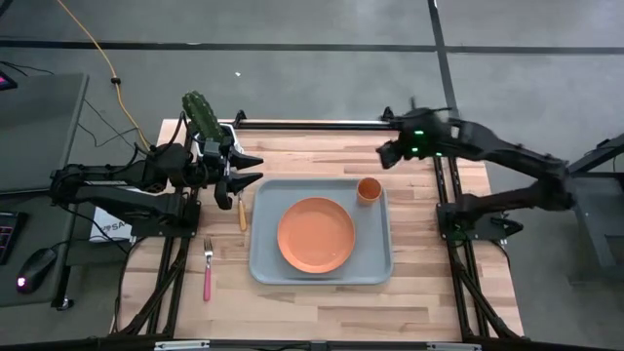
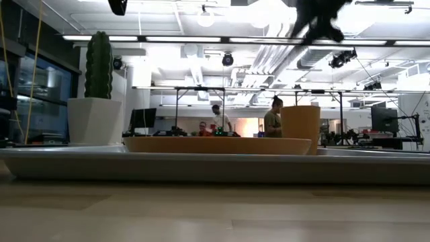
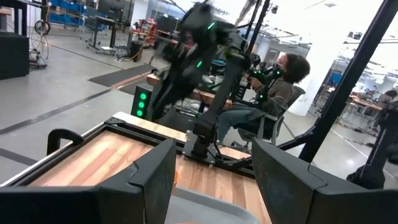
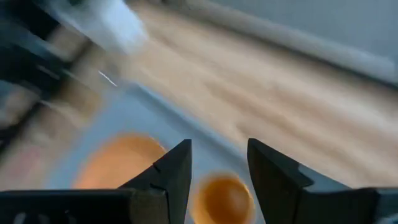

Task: Pick and place plate/cup/fork/spoon on tray
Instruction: Put the pink fork to the left of the orange plate on the gray tray

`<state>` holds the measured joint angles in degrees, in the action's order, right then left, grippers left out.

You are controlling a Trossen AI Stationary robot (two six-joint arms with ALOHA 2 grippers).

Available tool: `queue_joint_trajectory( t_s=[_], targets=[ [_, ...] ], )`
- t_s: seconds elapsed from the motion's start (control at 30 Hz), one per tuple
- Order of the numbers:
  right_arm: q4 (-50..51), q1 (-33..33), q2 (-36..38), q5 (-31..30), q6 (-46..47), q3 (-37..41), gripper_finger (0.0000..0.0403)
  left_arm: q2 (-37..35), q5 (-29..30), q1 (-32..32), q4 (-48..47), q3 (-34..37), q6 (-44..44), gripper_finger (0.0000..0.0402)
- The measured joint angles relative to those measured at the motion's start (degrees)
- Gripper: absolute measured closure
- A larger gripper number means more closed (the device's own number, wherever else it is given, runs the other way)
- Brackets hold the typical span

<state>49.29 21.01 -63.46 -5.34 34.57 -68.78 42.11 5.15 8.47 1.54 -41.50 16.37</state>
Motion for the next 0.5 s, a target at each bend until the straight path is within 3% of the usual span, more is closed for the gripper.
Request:
queue_joint_trajectory(
  t_s=[0.3,0.5],
  targets=[
    [-33.6,-8.7,12.9,5.6,-11.2,6.7,0.0256,0.0,0.0,0.0,0.0,0.0,0.0,0.0202],
    [-41.1,-11.3,13.6,5.6,-15.3,8.8,0.0256,0.0,0.1,0.0,0.0,0.0,0.0,0.0202]
  ],
)
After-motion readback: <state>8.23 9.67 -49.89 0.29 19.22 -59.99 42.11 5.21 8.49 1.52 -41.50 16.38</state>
